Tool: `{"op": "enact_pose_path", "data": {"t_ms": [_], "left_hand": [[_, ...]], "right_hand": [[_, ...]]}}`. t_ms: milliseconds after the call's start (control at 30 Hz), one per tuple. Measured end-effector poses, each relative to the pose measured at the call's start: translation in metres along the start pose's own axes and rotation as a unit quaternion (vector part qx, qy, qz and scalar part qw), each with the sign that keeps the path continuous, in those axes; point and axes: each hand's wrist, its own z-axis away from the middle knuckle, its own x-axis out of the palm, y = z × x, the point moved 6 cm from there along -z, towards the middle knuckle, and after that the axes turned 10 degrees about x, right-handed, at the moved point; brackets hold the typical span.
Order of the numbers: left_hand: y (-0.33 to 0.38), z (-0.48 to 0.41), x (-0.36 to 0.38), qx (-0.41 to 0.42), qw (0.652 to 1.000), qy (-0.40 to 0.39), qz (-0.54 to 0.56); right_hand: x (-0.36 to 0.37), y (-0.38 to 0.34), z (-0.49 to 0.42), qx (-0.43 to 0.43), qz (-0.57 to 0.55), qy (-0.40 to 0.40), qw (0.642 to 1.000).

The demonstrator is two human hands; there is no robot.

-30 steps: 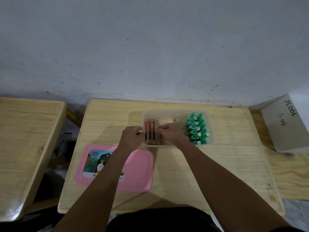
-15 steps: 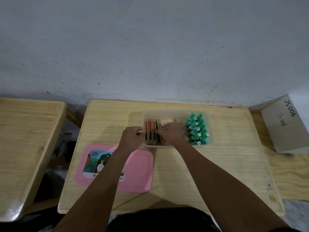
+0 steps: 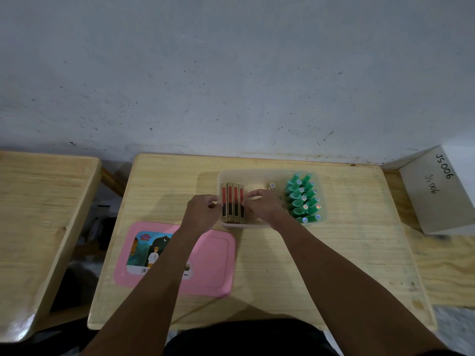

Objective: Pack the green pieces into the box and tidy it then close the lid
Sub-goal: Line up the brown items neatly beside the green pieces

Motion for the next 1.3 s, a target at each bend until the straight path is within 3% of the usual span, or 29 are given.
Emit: {"op": "enact_pose_path", "data": {"t_ms": [367, 467, 600, 700, 800, 900, 1100, 1300], "left_hand": [[0.000, 0.000, 0.000, 0.005, 1.000, 0.003, -0.002], [-0.001, -0.001, 0.001, 0.001, 1.000, 0.001, -0.004], [-0.003, -0.001, 0.000, 0.003, 1.000, -0.002, -0.014], [-0.003, -0.002, 0.000, 0.003, 1.000, -0.003, -0.016], [-0.003, -0.002, 0.000, 0.007, 1.000, -0.003, -0.017], [-0.003, -0.002, -0.001, 0.006, 1.000, 0.000, -0.018], [-0.003, -0.002, 0.000, 0.003, 1.000, -0.003, -0.018], [-0.005, -0.003, 0.000, -0.005, 1.000, -0.008, -0.005]], "right_hand": [[0.007, -0.003, -0.007, -0.051, 0.074, 0.005, 0.996], [-0.002, -0.007, -0.004, -0.075, 0.122, 0.074, 0.987], [-0.034, -0.015, 0.005, -0.107, 0.242, 0.257, 0.929], [-0.037, -0.011, 0.002, -0.075, 0.380, 0.265, 0.883], [-0.031, -0.007, 0.001, -0.043, 0.435, 0.251, 0.864], [-0.027, -0.004, -0.004, -0.055, 0.408, 0.239, 0.879], [-0.019, 0.004, -0.013, -0.079, 0.225, 0.185, 0.953], [-0.017, -0.003, -0.019, -0.101, 0.156, 0.148, 0.971]]}}
